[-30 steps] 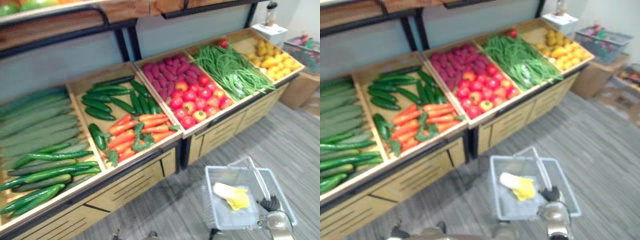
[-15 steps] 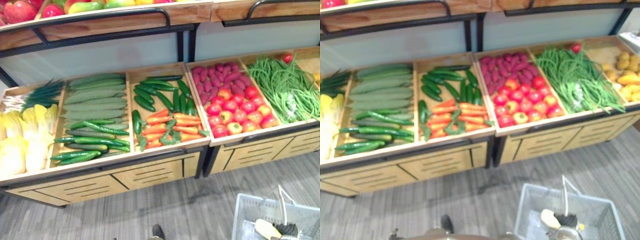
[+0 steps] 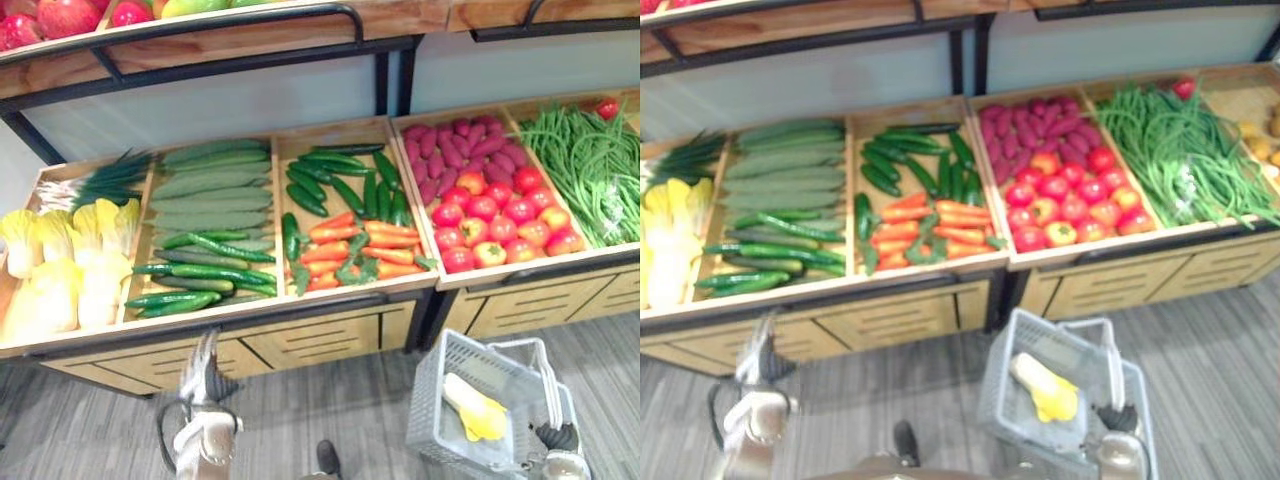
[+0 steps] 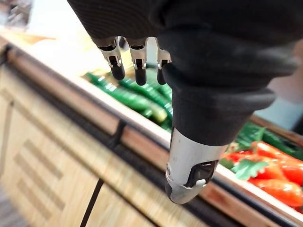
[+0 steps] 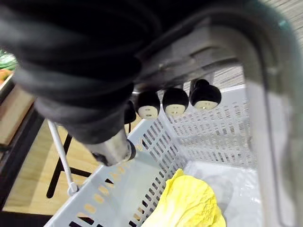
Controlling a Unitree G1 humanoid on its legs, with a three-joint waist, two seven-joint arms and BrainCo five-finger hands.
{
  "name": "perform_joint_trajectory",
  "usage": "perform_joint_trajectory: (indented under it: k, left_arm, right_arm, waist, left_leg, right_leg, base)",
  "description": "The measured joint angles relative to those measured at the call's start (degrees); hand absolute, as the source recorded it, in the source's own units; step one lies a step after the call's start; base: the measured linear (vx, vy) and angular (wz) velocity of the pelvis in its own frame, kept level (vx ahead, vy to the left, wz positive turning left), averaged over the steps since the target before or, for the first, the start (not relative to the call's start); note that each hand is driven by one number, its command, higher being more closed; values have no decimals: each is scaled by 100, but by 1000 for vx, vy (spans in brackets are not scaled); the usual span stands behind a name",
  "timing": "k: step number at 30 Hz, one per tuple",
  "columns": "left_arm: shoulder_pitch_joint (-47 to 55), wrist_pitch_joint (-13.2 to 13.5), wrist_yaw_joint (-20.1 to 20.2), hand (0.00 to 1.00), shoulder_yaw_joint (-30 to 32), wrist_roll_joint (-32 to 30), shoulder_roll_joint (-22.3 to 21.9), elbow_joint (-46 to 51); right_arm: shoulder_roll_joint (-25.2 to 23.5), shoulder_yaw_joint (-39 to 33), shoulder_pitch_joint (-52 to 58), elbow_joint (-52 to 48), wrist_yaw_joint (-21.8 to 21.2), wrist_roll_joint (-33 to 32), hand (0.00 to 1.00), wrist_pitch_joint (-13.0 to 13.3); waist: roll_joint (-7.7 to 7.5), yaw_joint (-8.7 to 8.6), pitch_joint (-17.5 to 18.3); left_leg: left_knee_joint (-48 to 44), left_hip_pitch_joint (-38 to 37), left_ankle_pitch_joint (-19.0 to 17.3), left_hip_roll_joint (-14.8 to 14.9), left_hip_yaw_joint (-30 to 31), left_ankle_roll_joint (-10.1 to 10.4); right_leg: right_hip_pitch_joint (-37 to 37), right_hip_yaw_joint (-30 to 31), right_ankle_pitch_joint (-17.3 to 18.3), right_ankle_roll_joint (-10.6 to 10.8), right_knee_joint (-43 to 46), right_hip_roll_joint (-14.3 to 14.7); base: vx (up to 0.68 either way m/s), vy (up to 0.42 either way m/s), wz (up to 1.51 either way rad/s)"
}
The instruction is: Pick vegetable in the basket
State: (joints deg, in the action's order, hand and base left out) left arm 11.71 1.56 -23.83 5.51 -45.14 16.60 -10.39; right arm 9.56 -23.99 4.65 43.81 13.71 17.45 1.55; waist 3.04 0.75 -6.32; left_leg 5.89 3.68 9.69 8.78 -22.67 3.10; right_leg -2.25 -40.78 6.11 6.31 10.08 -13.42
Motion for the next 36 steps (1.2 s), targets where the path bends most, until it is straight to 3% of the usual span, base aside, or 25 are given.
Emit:
perform_joint_trajectory:
  k: [5, 7, 13, 17, 25, 36]
  left_arm:
    - [-384, 664, 5, 0, -911, -754, 1413, 564]
    - [-703, 882, 49, 0, -1211, -817, 1684, 570]
    - [-1437, 1134, 252, 0, -1770, -976, 2040, 425]
    - [-2065, 1162, 418, 0, -2187, -977, 2049, -439]
    - [-2987, 526, 535, 0, -2182, -978, 1677, -1824]
    - [-3469, -243, 376, 0, -1230, -963, 1273, -1878]
  right_arm:
    - [259, 261, 57, 2, -47, 2, 100, 192]
    - [423, 280, 86, 4, -49, 1, 100, 243]
    - [761, 425, 39, -16, -53, 0, 100, 270]
    - [806, 454, 19, -38, -60, 2, 100, 269]
    - [812, 479, -58, -532, -117, 8, 100, 246]
    - [811, 477, -283, -766, -131, 66, 100, 246]
  waist:
    - [-28, 61, -16]
    - [-32, 43, -19]
    - [-114, -165, -73]
    - [-120, -251, -98]
    - [-136, -402, -174]
    - [-86, -384, -390]
  left_leg:
    - [1, -25, -47, 54, -224, 41]
    - [1, -18, -43, 58, -315, 36]
    - [1, 11, -48, 103, -559, 44]
    - [3, -15, -41, 134, -720, 38]
    - [1, 189, -16, 172, -1028, 20]
    - [0, 336, -9, 164, -1080, 14]
  right_leg:
    - [167, 343, -3, -3, 91, 23]
    - [271, 496, -4, -5, 151, 37]
    - [528, 1046, -7, -13, 205, 107]
    - [652, 1238, -24, -40, 207, 148]
    - [1092, 1594, -127, -132, 213, 198]
    - [1280, 1644, -154, -148, 221, 231]
  base:
    - [16, -12, -21]
    - [16, -14, -25]
    - [-4, -13, -23]
    - [0, -29, -23]
    - [-2, -34, -20]
    - [-8, -24, -2]
